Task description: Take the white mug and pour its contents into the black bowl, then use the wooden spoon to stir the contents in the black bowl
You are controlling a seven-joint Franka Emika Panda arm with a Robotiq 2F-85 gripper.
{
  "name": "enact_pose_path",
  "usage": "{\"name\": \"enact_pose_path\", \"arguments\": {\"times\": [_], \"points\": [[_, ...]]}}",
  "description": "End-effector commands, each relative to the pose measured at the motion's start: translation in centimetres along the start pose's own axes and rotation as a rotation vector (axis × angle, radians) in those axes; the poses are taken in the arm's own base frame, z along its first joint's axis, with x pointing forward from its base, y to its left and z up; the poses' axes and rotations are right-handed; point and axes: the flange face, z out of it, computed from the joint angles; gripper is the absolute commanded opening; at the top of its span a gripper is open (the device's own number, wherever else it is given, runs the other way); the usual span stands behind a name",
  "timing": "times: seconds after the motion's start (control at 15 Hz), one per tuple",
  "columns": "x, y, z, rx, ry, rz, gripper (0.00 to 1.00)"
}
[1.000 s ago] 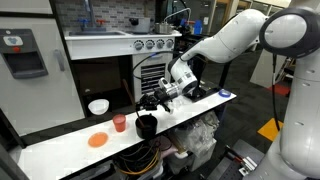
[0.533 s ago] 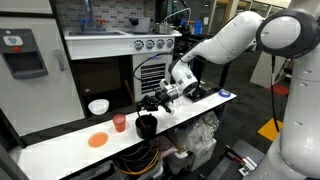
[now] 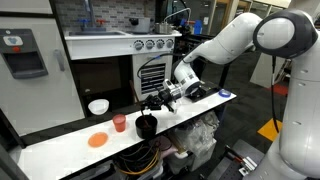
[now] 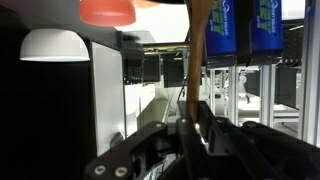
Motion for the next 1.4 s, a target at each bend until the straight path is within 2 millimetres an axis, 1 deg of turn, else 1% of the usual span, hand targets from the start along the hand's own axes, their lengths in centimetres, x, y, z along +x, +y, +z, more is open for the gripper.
{"name": "enact_pose_path", "arguments": {"times": [0.0,0.2,0.33,0.93,1.33], "points": [[-0.9,0.4,-1.5,0.000,0.002,-0.026,0.03],[-1.1,0.5,-2.1,-0.002,-0.007,-0.028,0.03],[-1.4,0.5,-2.0,0.002,-0.006,-0.027,0.03],[-2.0,-0.1,-0.2,0.035,0.032,-0.006,0.03],[-2.4,-0.7,1.6,0.076,0.076,0.003,0.03]]}}
